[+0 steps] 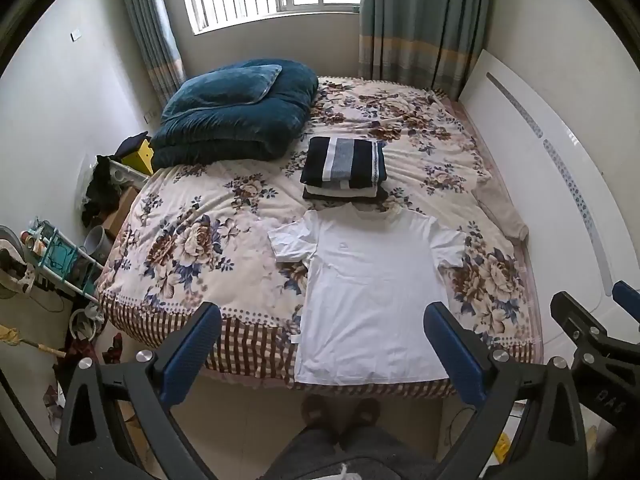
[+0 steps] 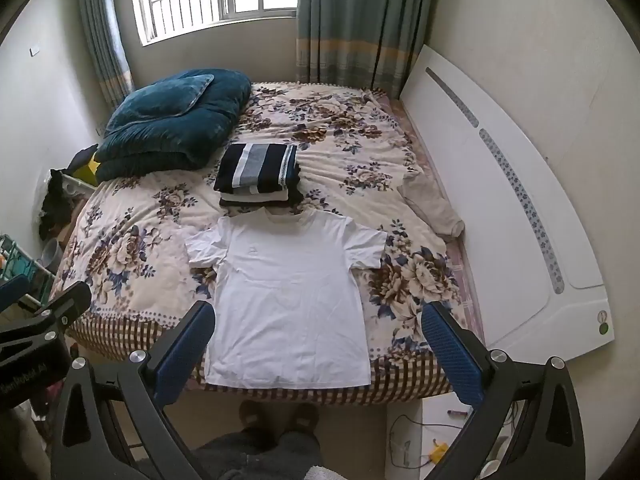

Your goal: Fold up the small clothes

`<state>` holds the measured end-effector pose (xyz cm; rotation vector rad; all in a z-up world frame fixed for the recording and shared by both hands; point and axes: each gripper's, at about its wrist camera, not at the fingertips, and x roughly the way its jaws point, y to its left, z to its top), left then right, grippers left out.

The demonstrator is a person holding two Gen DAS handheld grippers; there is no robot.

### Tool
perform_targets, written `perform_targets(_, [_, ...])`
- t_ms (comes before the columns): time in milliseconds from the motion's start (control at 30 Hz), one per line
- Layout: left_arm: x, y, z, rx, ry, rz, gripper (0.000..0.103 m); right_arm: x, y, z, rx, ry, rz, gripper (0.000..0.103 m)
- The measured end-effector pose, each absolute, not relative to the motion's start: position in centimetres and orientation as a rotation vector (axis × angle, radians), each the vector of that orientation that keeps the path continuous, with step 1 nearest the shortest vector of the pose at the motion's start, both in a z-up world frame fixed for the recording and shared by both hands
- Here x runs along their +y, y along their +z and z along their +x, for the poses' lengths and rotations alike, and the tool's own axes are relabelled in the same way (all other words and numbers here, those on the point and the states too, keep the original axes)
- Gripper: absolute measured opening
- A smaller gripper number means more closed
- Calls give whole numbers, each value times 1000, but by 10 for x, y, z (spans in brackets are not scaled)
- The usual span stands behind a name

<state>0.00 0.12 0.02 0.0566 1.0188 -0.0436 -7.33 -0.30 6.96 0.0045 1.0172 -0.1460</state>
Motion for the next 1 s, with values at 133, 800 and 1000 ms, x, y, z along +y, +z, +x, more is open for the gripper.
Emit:
perform_targets(133, [0, -1, 0, 1013, -41, 57, 103, -3, 71, -74, 1012, -148, 5, 103])
perform_targets(800, [-14, 19, 10, 1004, -49, 48, 103, 2, 80, -70, 996, -154, -1, 103])
perform_targets(1000, [-28, 24, 20, 1009, -51, 44, 103, 1, 86, -69, 990, -156, -6, 103])
